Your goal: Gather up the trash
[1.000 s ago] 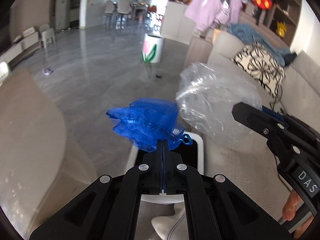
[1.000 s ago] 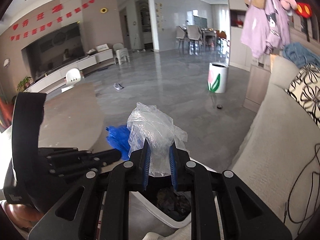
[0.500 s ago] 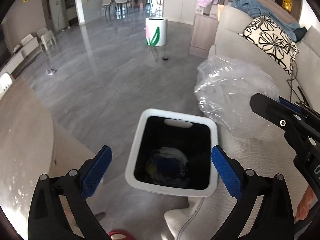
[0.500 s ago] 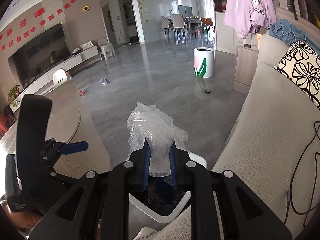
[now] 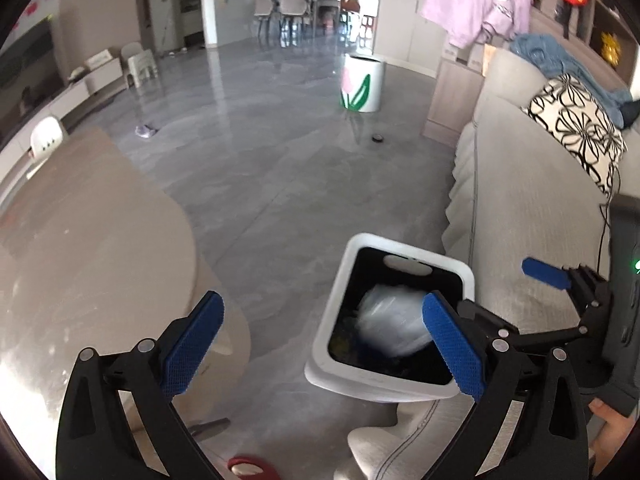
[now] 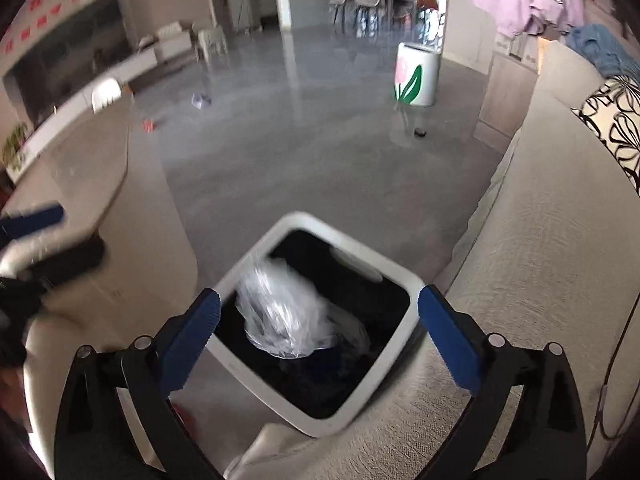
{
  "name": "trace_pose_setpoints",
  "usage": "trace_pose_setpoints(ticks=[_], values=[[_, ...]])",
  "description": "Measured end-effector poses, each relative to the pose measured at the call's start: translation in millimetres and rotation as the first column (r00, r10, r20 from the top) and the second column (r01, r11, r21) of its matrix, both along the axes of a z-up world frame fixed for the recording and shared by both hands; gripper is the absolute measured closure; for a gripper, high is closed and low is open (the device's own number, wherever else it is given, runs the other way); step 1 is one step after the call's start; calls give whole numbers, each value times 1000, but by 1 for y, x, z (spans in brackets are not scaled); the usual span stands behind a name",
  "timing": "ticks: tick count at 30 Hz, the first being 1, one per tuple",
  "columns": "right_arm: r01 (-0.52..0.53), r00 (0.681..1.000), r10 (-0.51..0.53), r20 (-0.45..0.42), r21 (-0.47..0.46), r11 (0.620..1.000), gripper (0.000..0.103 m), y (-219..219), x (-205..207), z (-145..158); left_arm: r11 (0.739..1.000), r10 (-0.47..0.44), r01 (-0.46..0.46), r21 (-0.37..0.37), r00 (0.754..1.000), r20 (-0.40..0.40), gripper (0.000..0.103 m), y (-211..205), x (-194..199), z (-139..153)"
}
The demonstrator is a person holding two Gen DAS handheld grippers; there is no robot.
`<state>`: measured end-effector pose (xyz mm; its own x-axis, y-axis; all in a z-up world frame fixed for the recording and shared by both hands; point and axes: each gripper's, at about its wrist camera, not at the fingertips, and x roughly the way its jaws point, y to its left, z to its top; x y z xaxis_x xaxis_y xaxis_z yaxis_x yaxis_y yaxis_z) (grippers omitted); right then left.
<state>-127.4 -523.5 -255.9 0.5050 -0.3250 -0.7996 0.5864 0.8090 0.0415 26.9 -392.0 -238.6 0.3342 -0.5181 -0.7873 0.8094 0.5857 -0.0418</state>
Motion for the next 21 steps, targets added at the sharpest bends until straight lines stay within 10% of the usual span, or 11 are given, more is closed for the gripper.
trace_pose_setpoints(ticks=[21], values=[[-114,973,145,180,-172,979,5,70,29,91,971,198,-190,-149,979,42,5,95,24,59]])
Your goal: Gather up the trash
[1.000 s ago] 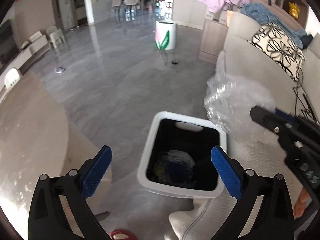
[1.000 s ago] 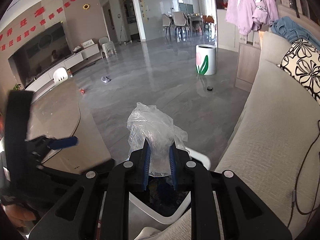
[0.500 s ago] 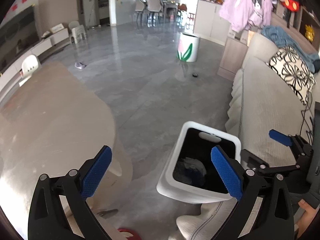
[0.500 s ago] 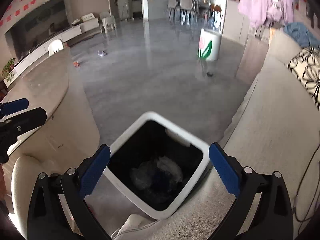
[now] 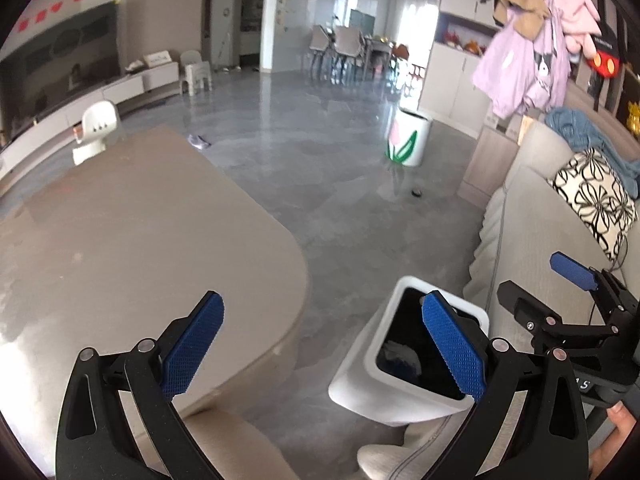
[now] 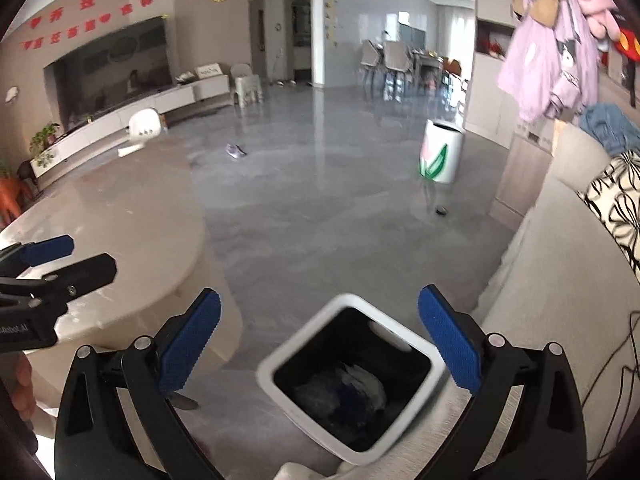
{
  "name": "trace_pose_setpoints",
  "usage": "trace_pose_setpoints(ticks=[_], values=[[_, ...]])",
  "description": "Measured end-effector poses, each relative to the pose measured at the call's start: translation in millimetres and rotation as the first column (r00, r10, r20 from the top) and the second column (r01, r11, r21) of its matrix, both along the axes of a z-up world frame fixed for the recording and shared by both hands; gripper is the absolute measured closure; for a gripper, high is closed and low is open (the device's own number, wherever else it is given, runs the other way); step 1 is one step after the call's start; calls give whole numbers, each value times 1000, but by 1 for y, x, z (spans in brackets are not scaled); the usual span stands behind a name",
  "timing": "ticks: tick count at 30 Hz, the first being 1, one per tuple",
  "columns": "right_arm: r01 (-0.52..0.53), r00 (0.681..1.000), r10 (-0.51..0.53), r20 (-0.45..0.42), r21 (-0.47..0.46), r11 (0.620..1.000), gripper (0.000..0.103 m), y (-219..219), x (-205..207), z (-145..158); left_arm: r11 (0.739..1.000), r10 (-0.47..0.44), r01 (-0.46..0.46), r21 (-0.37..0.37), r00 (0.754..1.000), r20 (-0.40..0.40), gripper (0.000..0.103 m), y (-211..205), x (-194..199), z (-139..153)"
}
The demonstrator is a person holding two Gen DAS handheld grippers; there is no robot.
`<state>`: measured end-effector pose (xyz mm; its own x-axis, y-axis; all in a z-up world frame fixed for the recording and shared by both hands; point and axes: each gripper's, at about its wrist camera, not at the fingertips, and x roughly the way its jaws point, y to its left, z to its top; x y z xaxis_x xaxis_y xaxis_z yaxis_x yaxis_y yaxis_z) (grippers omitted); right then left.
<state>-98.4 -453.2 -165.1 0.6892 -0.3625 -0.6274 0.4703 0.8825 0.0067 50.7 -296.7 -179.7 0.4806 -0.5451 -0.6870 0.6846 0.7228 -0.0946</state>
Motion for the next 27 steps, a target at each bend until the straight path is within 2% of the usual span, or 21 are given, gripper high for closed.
trace_pose_setpoints(ticks=[8,12,15,21,24,27], values=[[-139,988,142,58,-53,989,5,58,40,31,986,160,-158,-48,987,29,5,66,15,25],[-223,970,228,87,-66,973,5,91,60,44,959,280,-276,-56,958,62,5,108,22,39],[-296,946,305,107,-87,951,5,122,77,55,932,362,-358,-54,927,97,5,138,27,46],[-417,887,431,163,-114,902,5,180,108,72,868,496,-494,-44,863,99,5,200,40,50],[-462,860,477,181,-121,879,5,204,116,76,832,552,-554,-28,822,136,5,227,41,55],[-503,835,516,191,-114,856,5,227,127,78,784,617,-620,-33,773,143,5,256,40,61]])
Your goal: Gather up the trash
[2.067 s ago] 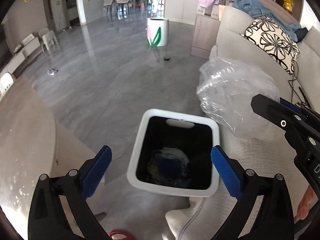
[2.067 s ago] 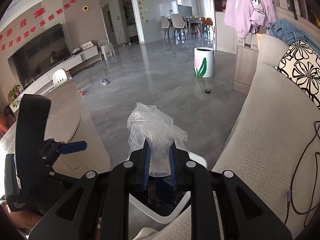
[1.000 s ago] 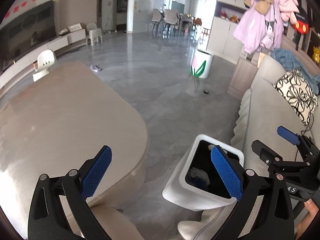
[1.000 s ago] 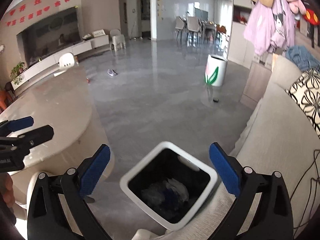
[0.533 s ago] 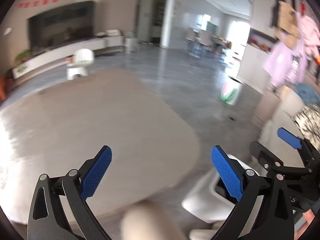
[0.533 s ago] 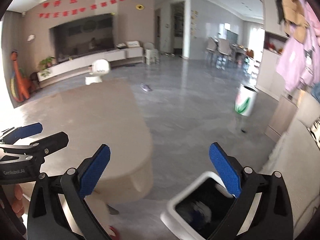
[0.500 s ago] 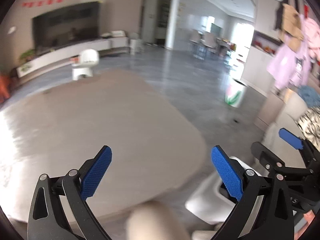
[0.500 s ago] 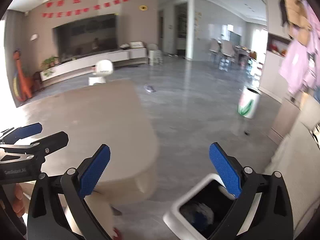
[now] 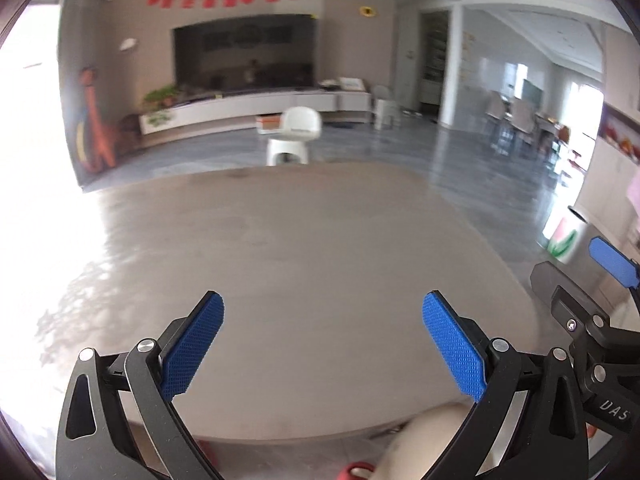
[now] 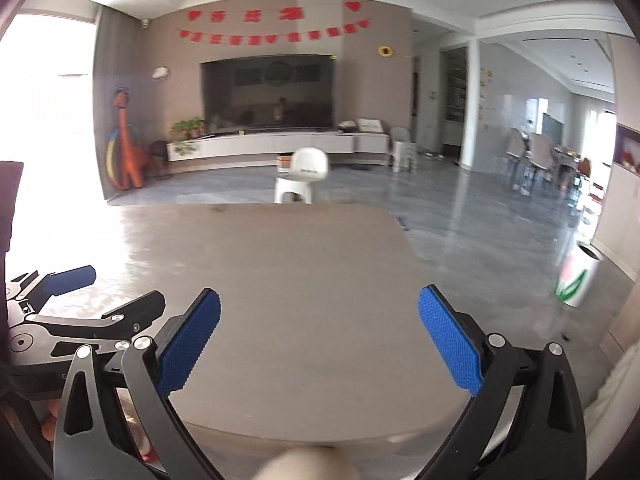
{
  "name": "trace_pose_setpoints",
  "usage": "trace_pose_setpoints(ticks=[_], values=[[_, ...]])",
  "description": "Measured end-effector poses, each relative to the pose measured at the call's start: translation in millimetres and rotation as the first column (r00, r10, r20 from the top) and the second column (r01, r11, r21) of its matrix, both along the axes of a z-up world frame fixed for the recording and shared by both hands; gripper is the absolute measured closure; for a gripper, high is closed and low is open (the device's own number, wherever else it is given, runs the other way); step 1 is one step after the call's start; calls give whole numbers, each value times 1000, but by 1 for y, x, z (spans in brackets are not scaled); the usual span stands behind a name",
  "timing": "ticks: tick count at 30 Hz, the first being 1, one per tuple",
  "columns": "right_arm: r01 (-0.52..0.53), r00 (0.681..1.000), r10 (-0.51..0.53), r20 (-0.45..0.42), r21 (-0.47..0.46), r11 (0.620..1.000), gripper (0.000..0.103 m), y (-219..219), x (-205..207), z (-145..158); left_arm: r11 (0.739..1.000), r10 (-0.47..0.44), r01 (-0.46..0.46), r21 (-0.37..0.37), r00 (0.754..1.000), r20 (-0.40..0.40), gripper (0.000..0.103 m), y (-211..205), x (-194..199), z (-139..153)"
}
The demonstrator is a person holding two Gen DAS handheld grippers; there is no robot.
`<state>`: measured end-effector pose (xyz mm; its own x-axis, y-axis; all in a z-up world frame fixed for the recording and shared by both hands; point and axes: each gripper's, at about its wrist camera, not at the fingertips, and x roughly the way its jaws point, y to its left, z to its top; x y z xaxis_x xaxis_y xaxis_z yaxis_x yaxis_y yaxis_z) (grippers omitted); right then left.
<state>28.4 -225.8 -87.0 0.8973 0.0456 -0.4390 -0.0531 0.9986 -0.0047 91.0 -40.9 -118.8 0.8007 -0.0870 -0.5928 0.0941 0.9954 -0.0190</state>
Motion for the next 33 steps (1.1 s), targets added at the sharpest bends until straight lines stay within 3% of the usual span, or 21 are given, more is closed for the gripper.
trace_pose_setpoints(ticks=[7,13,33], values=[[-86,996,86,-5,-23,996,5,49,17,4,991,128,-129,-21,991,-41,5,57,4,-3],[-130,991,130,-13,-1,992,5,80,28,4,983,175,-178,-54,983,-57,5,97,-4,-1],[-166,986,165,19,21,986,5,101,9,7,973,228,-227,-46,974,13,5,112,-18,20]])
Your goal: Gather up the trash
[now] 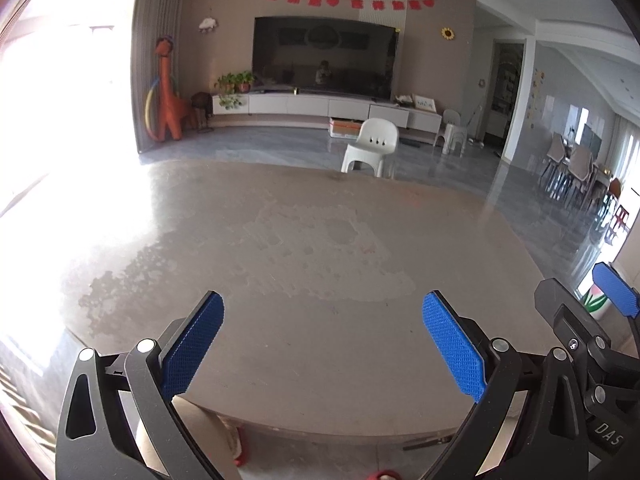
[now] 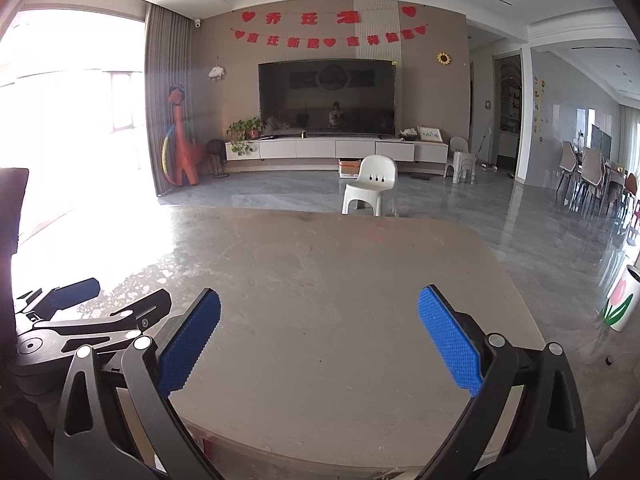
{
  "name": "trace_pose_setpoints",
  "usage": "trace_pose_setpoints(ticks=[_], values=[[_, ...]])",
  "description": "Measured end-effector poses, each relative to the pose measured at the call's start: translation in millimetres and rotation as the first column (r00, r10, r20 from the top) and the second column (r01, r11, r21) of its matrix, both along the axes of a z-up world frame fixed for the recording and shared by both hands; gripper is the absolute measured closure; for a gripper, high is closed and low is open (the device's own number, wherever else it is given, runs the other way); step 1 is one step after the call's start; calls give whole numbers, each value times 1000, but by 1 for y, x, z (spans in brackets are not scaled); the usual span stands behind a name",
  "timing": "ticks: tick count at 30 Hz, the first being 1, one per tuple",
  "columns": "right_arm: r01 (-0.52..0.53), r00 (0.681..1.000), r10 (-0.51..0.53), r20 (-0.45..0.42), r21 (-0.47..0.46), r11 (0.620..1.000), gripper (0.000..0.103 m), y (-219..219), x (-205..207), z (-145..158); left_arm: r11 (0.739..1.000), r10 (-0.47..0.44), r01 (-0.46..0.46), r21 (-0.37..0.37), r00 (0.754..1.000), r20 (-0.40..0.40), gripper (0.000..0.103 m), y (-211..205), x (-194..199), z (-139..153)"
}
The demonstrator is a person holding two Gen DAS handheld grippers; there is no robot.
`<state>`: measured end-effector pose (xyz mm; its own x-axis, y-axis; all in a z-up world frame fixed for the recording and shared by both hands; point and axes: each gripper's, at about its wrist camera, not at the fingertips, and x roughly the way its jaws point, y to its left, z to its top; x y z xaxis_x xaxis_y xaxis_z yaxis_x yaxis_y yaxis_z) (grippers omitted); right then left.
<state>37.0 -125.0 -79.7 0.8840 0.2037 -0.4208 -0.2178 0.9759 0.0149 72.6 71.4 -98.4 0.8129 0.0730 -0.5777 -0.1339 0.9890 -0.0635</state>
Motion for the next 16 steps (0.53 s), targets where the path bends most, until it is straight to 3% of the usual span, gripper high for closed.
trace_pose_setpoints(ticks=[16], values=[[-10,1000,10,3,3,1000,5,6,-6,0,1000,0,0,5,1000,2,5,0,-5,4]])
